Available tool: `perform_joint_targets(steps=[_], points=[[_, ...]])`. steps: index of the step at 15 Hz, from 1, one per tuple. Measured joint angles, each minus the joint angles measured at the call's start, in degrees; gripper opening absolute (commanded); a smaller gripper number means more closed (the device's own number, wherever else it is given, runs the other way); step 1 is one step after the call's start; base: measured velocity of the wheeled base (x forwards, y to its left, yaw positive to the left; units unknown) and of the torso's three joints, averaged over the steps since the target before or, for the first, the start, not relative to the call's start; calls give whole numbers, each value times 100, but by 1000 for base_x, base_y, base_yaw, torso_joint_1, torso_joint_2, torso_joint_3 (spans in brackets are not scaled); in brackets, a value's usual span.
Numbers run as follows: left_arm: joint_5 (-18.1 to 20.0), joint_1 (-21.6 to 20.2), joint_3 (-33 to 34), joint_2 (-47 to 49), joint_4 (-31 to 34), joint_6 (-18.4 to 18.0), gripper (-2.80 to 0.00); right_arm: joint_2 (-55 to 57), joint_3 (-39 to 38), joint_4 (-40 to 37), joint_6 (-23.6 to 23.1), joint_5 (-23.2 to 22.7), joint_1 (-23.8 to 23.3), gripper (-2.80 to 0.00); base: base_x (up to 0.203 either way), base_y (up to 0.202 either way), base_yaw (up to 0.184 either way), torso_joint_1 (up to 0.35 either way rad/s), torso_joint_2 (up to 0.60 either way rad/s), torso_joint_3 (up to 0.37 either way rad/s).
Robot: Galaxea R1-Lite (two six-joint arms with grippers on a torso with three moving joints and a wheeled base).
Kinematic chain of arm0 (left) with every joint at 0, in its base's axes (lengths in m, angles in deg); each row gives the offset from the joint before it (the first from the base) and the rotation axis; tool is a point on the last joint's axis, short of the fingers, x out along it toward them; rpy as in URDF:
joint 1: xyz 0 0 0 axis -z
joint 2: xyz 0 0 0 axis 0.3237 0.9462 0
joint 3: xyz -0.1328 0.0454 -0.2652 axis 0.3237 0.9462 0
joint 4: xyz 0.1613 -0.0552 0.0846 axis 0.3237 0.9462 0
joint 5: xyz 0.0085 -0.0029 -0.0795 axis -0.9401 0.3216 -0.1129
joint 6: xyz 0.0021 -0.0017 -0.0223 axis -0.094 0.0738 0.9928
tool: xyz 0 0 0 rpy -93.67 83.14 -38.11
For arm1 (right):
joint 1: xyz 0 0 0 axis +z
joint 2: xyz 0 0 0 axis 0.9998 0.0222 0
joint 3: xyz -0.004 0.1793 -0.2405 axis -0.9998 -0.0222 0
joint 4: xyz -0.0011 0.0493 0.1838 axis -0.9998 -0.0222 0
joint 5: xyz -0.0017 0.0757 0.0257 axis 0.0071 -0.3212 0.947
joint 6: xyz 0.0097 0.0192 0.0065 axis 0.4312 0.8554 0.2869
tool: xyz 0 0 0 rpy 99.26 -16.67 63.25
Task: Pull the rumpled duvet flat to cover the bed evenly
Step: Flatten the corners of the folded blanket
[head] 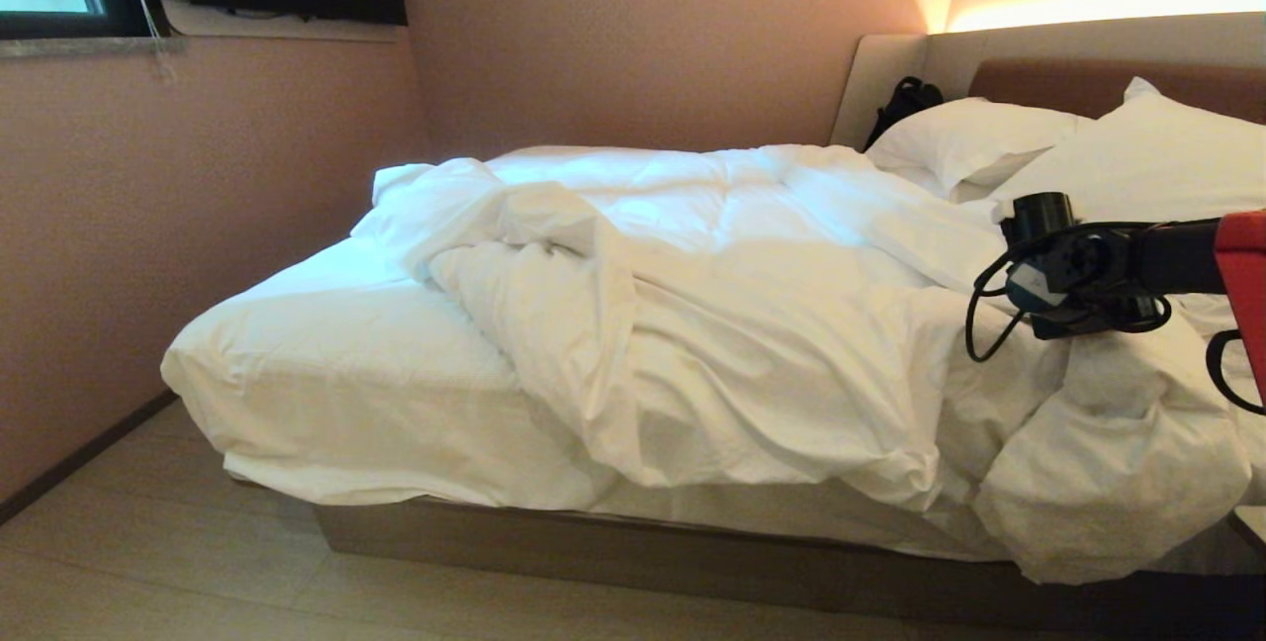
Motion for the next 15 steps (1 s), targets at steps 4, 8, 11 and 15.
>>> perform_joint_targets(steps=[4, 8, 11, 15], points=[[2, 0, 0, 0, 0, 2, -280, -257, 11, -11, 75, -148, 82, -280, 0, 0, 0, 0, 0, 0], [4, 0, 3, 0, -2, 0, -280, -859, 16, -45, 75, -392, 443, -280, 0, 0, 0, 0, 0, 0], [4, 0, 3, 0, -2, 0, -280, -1302, 16, -59, 69, -458, 969, -280, 0, 0, 0, 0, 0, 0], [7, 0, 0, 0, 0, 2, -280, -1686, 15, -59, 136, -475, 1640, -280, 0, 0, 0, 0, 0, 0]])
